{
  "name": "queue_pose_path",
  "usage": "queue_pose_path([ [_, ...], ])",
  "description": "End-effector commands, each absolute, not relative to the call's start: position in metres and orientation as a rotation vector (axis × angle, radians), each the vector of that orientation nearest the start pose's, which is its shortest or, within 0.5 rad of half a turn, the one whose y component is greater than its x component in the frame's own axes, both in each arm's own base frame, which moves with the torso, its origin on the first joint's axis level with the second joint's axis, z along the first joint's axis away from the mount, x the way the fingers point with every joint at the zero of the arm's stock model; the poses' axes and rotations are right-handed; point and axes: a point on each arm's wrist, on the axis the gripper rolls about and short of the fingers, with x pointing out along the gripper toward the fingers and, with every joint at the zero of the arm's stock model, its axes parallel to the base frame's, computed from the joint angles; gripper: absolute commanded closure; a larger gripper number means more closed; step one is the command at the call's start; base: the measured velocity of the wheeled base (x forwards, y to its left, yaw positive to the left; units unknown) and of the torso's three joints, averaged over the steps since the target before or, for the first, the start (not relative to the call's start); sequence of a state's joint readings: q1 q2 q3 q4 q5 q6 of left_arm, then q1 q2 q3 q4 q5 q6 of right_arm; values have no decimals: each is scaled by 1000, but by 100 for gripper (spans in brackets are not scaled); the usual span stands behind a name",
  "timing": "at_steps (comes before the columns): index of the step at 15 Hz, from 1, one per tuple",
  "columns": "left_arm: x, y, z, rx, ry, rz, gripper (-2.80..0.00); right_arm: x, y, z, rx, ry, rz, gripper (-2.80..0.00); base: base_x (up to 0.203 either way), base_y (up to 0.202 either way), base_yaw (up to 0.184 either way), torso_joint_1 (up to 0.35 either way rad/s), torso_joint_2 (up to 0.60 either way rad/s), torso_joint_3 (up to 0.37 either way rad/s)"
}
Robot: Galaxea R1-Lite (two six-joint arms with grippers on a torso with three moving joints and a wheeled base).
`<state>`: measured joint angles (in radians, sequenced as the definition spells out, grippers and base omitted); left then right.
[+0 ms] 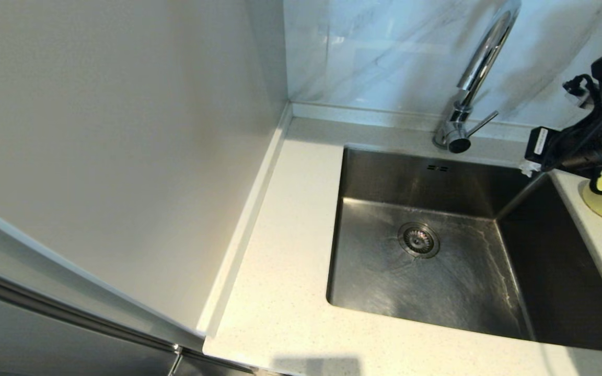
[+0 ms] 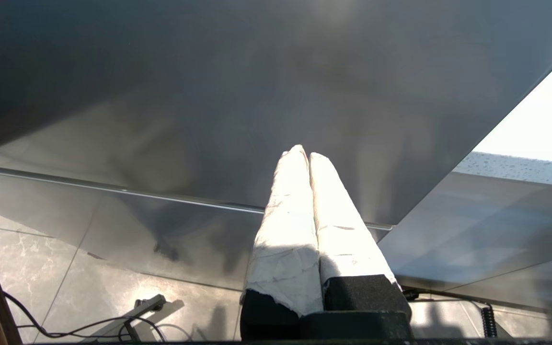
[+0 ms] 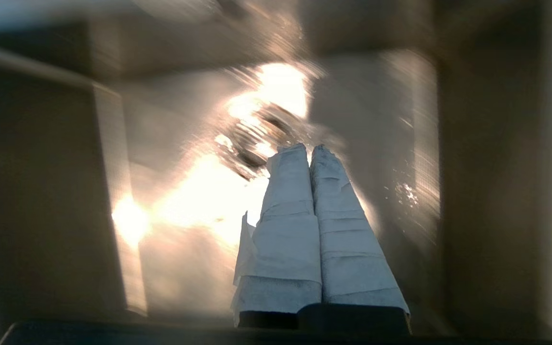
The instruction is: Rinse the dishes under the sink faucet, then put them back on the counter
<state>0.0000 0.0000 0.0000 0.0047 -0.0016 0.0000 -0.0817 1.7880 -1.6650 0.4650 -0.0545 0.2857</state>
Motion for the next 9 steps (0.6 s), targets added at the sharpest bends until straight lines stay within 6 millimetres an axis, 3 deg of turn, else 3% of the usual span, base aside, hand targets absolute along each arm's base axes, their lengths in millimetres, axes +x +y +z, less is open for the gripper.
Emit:
queue_pose_path([
  [1,-23,0,75,0,5,-2,0,297,-29,301,243,561,-295,0,0,0,0,0,0,0],
  [5,-23,0,75,0,5,-2,0,230,-29,296,174,644,-413,0,0,0,0,0,0,0],
  [9,-23,0,75,0,5,-2,0,132,-17,275,136,659,-301,0,0,0,0,0,0,0],
])
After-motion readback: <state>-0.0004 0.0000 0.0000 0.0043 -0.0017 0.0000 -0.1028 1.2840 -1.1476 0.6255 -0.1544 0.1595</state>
